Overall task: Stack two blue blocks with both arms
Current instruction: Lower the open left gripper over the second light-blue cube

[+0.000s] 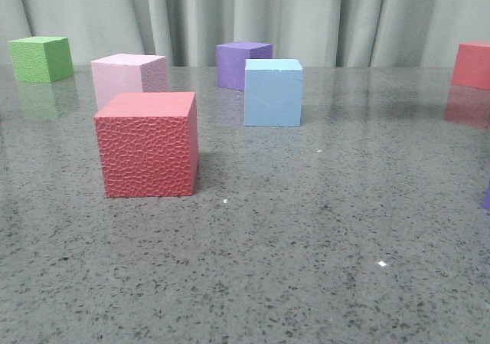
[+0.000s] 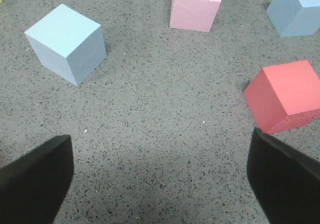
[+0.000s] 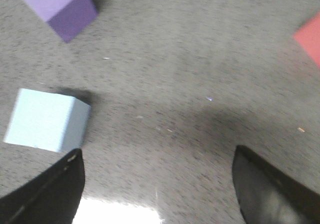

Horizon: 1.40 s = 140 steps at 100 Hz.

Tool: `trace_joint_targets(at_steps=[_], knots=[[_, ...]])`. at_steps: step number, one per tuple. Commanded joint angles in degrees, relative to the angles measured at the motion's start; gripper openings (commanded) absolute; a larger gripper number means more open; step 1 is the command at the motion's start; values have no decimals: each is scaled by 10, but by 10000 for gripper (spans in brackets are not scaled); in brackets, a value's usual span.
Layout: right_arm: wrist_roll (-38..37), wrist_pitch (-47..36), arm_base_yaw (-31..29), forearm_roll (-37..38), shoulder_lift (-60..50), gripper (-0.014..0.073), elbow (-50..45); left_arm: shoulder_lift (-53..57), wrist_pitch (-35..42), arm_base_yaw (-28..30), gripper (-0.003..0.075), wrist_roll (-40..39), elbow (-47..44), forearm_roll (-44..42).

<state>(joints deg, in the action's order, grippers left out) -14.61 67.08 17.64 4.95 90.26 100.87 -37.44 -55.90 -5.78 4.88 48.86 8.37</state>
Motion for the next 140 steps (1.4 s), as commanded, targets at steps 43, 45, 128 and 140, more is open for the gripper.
trace_joint_targets(at_steps=[43,45,128,140], knots=[[8,-120,-67,33,-305,600,-303,-3,34,-4,672,-2,20,7],[8,-122,-67,33,-315,600,-316,-3,34,-4,672,-2,20,7],[8,-96,-67,61,-516,600,-466,-3,44,-4,672,-2,20,14],[8,-96,-67,61,-516,600,-466,-3,71,-4,672,-2,21,1]])
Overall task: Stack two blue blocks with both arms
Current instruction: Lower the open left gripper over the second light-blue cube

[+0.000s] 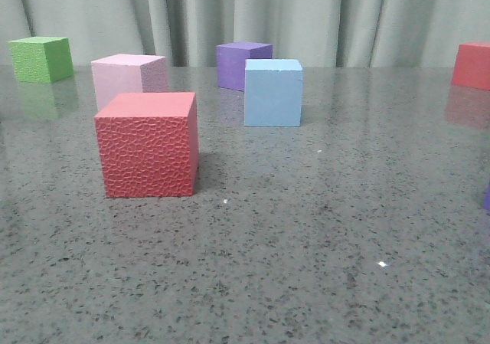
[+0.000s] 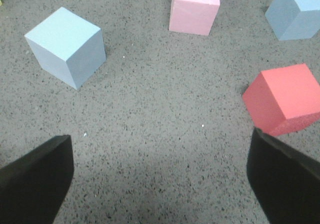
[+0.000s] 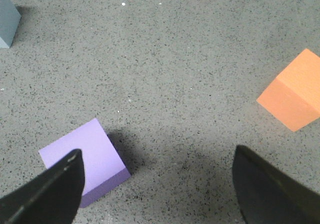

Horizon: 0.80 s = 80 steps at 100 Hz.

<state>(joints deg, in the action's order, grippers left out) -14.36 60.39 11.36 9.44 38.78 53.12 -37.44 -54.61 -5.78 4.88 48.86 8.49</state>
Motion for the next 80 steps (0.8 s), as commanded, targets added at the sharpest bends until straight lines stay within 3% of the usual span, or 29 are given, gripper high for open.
trace_joint_targets(at_steps=[1,20,55,80], knots=[[6,-29,-4,16,-2,600,12,-3,62,-4,672,-2,22,-6],[6,-31,-4,16,-2,600,12,-41,70,-4,672,-9,76,-55],[6,-32,-4,16,-2,600,12,-211,54,-1,672,-9,210,-96],[6,-35,-4,16,-2,600,12,-333,14,-1,672,98,295,-102]])
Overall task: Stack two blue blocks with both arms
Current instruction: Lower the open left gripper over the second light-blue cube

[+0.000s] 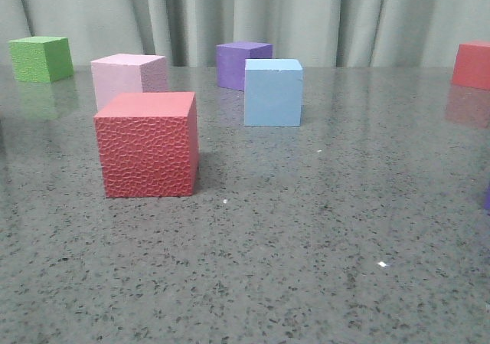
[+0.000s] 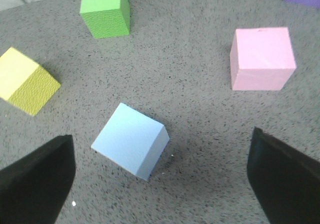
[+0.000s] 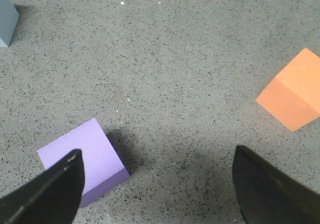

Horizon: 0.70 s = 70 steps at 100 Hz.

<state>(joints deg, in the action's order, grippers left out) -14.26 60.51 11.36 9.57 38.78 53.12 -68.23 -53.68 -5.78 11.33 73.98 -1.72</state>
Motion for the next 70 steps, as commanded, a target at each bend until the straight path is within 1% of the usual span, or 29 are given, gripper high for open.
trace_joint_targets(at_steps=[1,18,34,44,57,70], knots=[[5,-36,-4,15,-2,600,12,-31,1,-1,672,37,50,0],[5,-36,-4,15,-2,600,12,-109,-94,-1,672,73,120,-13],[5,-36,-4,15,-2,600,12,-160,-149,-1,672,100,173,-47],[5,-36,-4,15,-2,600,12,-183,-179,-1,672,101,195,-81],[5,-37,-4,15,-2,600,12,-203,-195,-1,672,104,202,-97],[5,-37,-4,15,-2,600,12,-217,-195,-1,672,133,202,-101]])
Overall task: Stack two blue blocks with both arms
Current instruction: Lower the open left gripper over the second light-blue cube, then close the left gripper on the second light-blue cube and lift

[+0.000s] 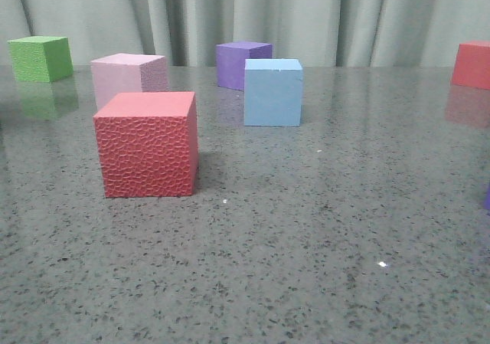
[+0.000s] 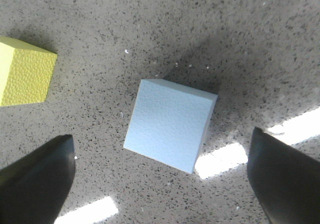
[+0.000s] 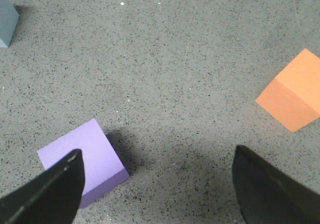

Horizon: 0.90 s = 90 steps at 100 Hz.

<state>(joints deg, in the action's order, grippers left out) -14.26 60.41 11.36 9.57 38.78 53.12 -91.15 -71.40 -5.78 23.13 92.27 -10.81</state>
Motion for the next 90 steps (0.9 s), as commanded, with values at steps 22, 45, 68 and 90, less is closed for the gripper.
trace_joint_targets(at_steps=[22,45,68,90], knots=[[5,-37,-4,15,-2,600,12,-7,-18,-1,672,15,19,-21],[5,-37,-4,15,-2,600,12,-21,-18,-1,672,15,19,-22],[5,-39,-4,15,-2,600,12,-36,-18,-1,672,15,19,-27],[5,-42,-4,15,-2,600,12,-54,-18,-1,672,15,19,-32]])
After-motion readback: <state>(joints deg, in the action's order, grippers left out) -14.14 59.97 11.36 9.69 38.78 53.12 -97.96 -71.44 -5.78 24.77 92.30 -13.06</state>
